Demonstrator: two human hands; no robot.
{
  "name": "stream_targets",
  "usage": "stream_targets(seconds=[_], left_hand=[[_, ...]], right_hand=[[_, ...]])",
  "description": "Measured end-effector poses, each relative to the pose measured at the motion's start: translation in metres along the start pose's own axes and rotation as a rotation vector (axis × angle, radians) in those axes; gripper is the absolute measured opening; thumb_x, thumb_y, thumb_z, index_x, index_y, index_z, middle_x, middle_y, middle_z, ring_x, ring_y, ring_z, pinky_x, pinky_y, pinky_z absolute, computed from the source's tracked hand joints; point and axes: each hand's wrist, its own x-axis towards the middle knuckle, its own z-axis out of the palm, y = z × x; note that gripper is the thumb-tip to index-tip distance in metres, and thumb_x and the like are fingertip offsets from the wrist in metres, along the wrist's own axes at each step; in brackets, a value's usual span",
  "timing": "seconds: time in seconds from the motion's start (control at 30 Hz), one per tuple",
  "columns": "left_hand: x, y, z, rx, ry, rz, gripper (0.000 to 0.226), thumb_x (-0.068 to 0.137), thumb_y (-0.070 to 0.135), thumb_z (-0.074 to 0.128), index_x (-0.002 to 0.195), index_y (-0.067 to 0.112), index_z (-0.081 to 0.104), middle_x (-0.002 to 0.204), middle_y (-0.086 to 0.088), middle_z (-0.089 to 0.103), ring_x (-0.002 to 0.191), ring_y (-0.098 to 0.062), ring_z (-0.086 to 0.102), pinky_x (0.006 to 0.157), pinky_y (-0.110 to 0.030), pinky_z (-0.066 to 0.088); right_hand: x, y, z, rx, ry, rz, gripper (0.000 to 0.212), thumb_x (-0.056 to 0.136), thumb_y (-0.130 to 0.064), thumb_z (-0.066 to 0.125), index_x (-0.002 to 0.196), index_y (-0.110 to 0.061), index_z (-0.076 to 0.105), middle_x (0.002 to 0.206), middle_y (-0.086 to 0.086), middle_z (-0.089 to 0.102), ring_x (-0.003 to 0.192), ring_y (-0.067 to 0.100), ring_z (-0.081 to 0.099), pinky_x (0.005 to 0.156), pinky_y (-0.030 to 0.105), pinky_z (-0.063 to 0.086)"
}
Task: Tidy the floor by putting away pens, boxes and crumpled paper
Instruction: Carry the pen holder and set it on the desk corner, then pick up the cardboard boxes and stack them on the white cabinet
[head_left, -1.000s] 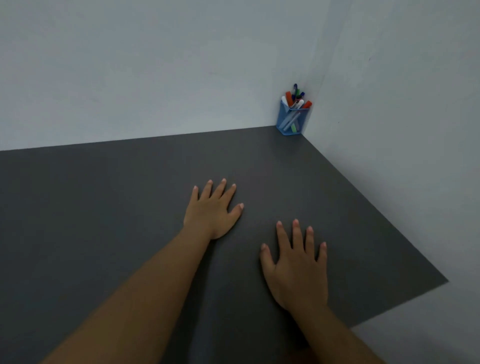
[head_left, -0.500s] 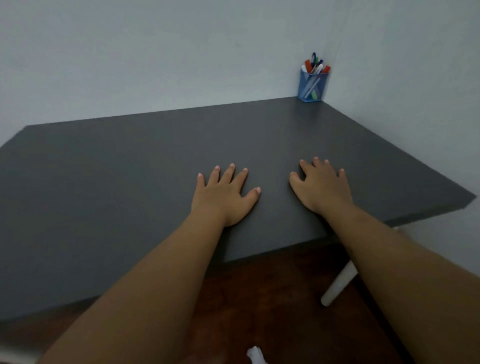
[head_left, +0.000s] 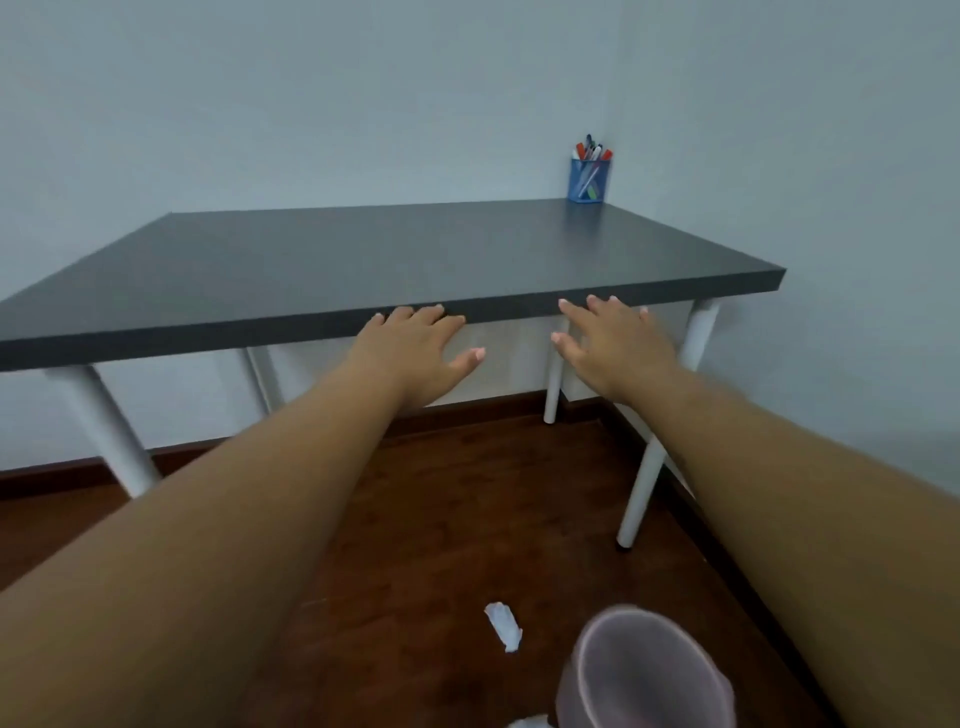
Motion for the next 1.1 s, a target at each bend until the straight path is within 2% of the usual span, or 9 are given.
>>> stream_targets(seconds=[0.13,0.27,0.4,0.43,0.47,0.73,1.1], left_hand=[[-0.157,0.003,0.005,-0.004,0.061,-0.073,0.069,0.096,0.066,0.026,0.154,0.028,0.024,0.158,-0.003,0.034,0.143,-0.027,0.035,0.115,-0.05,0.031],[-0.302,-0.004,0.021,-0.023,0.007,-0.252,0.071,0.095,0.065,0.028,0.156,0.031,0.018,0.162,0.001,0.026,0.147,-0.026,0.027,0.118,-0.049,0.026],[-0.415,-0.008,0.027,-0.063,0.033,-0.433,0.07,0.095,0.061,0.035,0.155,0.027,0.022,0.161,-0.001,0.029,0.145,-0.027,0.031,0.116,-0.049,0.03],[-0.417,-0.006,0.029,-0.085,0.033,-0.455,0.07,0.096,0.06,0.036,0.155,0.026,0.023,0.161,-0.002,0.029,0.145,-0.027,0.031,0.116,-0.048,0.03],[-0.473,-0.009,0.025,-0.08,0.025,-0.538,0.07,0.096,0.059,0.036,0.155,0.025,0.023,0.161,-0.002,0.029,0.144,-0.027,0.031,0.116,-0.047,0.031],[-0.608,-0.013,0.033,-0.089,-0.014,-0.804,0.072,0.095,0.059,0.037,0.155,0.023,0.021,0.161,-0.003,0.028,0.143,-0.028,0.033,0.111,-0.047,0.038],[-0.671,-0.019,0.05,-0.206,0.076,-0.977,0.069,0.094,0.055,0.043,0.152,0.023,0.026,0.156,0.0,0.034,0.136,-0.028,0.039,0.102,-0.046,0.042]], right_hand=[[-0.131,-0.021,-0.012,-0.038,-0.022,-0.064,0.065,0.098,-0.047,0.038,0.155,-0.024,0.017,0.162,0.008,0.019,0.151,0.029,0.013,0.12,0.051,0.015],[-0.23,-0.06,-0.025,-0.028,-0.078,-0.171,0.067,0.098,-0.047,0.04,0.155,-0.021,0.017,0.162,0.007,0.022,0.15,0.027,0.016,0.121,0.047,0.017],[-0.289,-0.118,-0.034,0.167,-0.129,-0.181,0.069,0.098,-0.048,0.042,0.156,-0.019,0.016,0.162,0.004,0.021,0.15,0.025,0.015,0.12,0.047,0.023],[-0.291,-0.123,-0.041,0.193,-0.146,-0.183,0.07,0.098,-0.048,0.042,0.156,-0.02,0.016,0.163,0.004,0.02,0.151,0.024,0.014,0.12,0.047,0.022],[-0.324,-0.155,-0.044,0.22,-0.183,-0.261,0.07,0.098,-0.048,0.043,0.156,-0.02,0.015,0.163,0.003,0.019,0.151,0.023,0.013,0.12,0.047,0.022],[-0.415,-0.233,-0.041,0.343,-0.347,-0.351,0.07,0.098,-0.047,0.047,0.156,-0.022,0.016,0.163,0.003,0.02,0.15,0.024,0.016,0.118,0.046,0.028],[-0.478,-0.296,-0.022,0.381,-0.436,-0.469,0.066,0.098,-0.042,0.049,0.155,-0.022,0.021,0.161,0.003,0.023,0.149,0.023,0.021,0.115,0.044,0.03]])
